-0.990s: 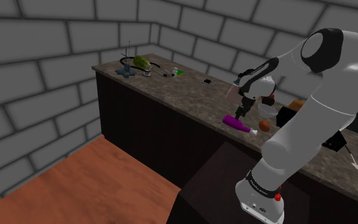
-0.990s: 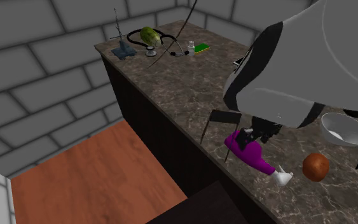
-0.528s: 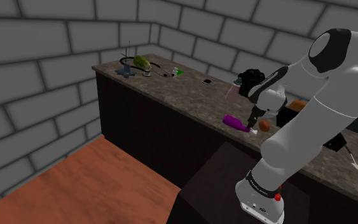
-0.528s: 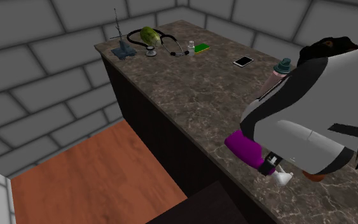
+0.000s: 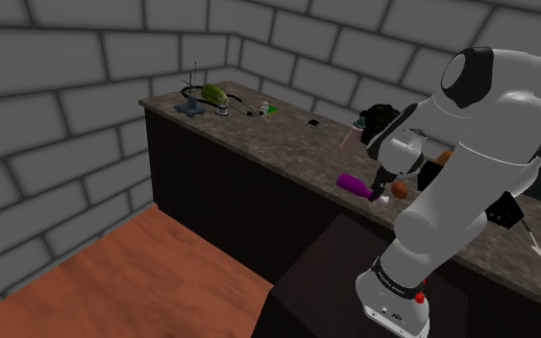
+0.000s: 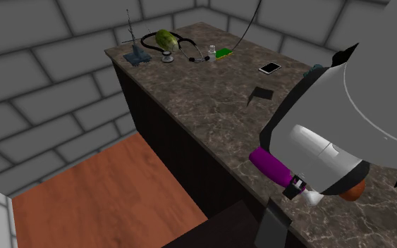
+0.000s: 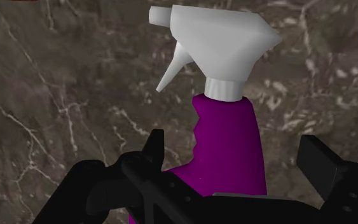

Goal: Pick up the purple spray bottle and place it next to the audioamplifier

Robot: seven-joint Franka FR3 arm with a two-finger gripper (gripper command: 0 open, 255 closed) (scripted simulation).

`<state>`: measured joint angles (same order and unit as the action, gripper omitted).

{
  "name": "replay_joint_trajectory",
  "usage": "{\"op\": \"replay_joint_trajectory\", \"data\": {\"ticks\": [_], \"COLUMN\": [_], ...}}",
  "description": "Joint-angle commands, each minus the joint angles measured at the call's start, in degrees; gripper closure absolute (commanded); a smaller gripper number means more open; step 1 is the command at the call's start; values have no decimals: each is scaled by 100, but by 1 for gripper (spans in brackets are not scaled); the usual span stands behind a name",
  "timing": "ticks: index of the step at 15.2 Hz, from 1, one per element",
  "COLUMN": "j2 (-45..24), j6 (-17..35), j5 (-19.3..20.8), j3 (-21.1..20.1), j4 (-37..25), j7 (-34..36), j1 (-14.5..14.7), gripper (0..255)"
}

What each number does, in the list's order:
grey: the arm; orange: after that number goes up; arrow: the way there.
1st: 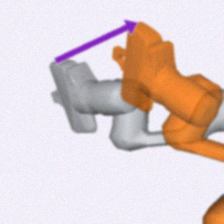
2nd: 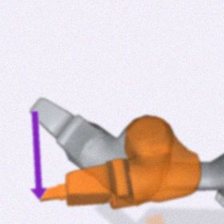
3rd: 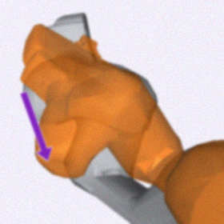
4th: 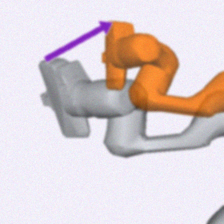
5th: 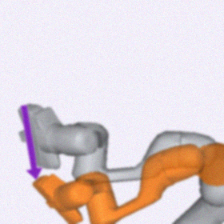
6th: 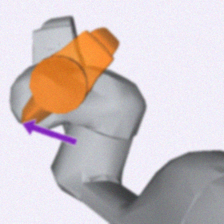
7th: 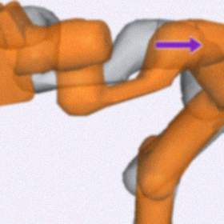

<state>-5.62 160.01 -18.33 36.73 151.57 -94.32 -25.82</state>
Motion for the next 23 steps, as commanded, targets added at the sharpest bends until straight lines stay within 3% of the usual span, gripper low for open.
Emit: {"op": "replay_joint_trajectory", "data": {"ticks": [1,5,6,15,19,23], "j2": [-19,-17,-17,-19,445,893], "j6": [12,11,11,12,-266,-600], "j5": [-42,-39,-39,-42,864,1612], "j3": [-14,-13,-13,-14,261,309], "j4": [-3,-3,-3,-3,38,29], "j7": [-32,-29,-29,-32,638,1190], "j1": [-8,-8,-8,-8,98,20], "gripper": [0,0,255,255,255,255]}}
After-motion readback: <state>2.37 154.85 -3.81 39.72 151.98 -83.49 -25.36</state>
